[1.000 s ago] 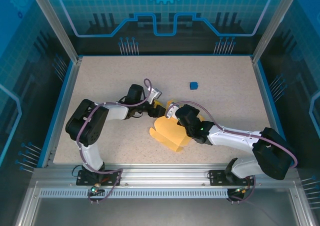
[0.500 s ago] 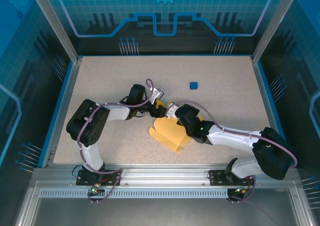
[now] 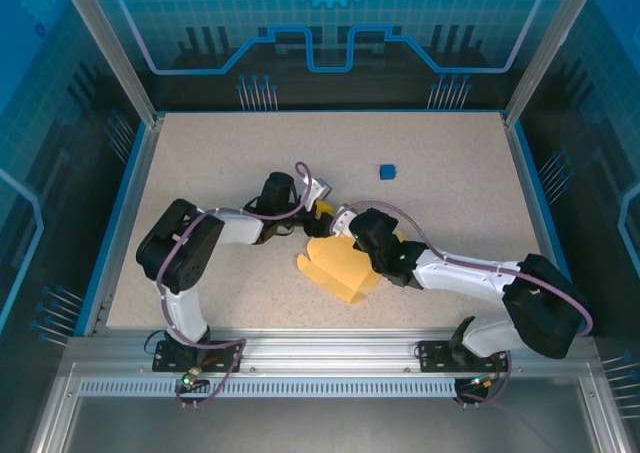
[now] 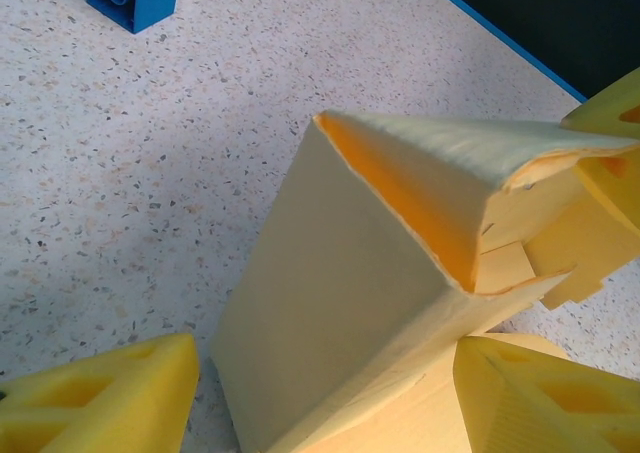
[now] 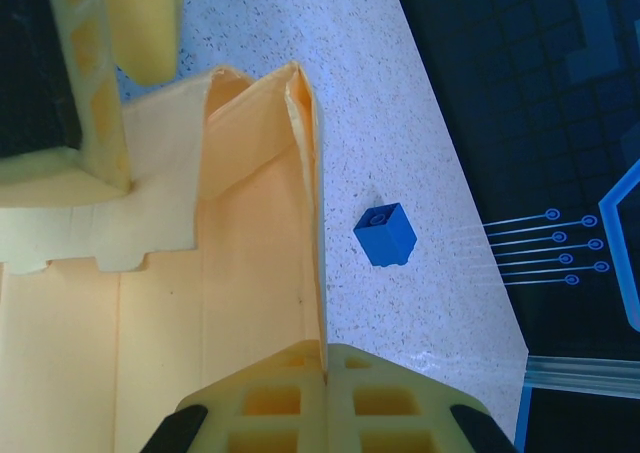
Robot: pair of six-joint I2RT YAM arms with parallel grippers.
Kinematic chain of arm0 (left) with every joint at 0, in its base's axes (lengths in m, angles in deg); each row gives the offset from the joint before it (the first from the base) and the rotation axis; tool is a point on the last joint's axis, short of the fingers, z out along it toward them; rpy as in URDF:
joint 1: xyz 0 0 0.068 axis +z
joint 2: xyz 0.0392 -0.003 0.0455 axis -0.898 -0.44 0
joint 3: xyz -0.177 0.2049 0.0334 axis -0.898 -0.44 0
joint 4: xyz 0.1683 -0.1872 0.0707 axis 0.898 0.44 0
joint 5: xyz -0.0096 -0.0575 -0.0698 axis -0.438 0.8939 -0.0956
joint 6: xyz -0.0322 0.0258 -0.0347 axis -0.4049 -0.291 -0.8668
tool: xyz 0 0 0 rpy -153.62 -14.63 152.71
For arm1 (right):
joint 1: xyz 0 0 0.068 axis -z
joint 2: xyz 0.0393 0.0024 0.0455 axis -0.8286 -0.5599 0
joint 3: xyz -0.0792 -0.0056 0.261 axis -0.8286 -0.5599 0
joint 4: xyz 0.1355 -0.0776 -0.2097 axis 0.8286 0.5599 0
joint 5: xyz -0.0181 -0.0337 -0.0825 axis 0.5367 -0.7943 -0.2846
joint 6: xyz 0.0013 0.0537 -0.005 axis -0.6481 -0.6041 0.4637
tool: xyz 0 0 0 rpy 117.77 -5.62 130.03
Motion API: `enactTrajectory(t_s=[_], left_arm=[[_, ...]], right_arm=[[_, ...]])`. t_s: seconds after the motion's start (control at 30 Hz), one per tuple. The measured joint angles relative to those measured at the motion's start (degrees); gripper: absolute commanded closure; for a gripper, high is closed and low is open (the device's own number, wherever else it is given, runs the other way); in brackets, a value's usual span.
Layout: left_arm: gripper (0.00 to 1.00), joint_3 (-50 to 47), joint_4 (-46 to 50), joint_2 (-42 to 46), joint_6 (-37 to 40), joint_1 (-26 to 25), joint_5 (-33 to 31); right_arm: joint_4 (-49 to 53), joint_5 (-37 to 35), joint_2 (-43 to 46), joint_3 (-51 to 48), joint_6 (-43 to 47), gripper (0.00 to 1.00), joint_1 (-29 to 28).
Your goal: Fold the paper box
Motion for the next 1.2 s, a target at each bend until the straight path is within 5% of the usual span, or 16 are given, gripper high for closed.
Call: enactTrajectory(t_s=[1.2], left_arm=[[0.32,-2.47,-2.34,-0.66,1.97,1.01,-2.27]], right_arm=[[-5.53,-7.13,-5.09,-1.44,8.24,1.0,-2.05]])
